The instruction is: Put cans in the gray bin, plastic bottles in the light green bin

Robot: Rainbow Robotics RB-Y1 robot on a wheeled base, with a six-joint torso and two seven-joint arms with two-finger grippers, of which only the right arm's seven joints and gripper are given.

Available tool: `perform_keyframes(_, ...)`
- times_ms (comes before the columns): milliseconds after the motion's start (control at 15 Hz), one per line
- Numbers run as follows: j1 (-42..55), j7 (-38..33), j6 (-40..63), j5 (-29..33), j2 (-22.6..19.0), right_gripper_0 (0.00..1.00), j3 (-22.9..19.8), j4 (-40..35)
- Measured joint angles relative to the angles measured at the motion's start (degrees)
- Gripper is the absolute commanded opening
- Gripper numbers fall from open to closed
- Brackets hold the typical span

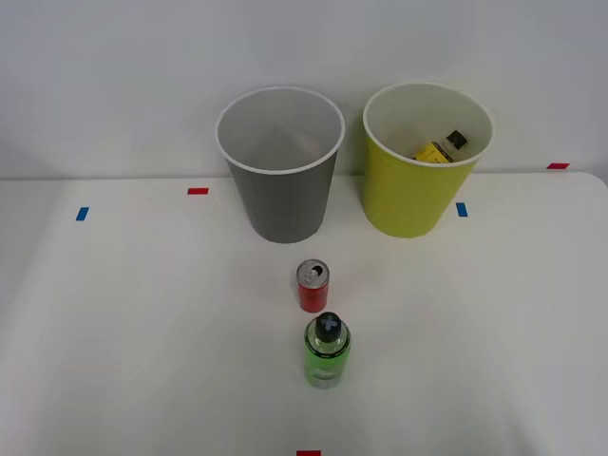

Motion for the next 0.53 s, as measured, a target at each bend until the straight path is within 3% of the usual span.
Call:
perform_keyframes(267,0.06,7.37,-1.53,0.53,0.03,1.0,-0.19,2.81)
perform_keyframes(533,0.1,3.18,-1.29,0.87,0.15,1.0,-0.28,4.62)
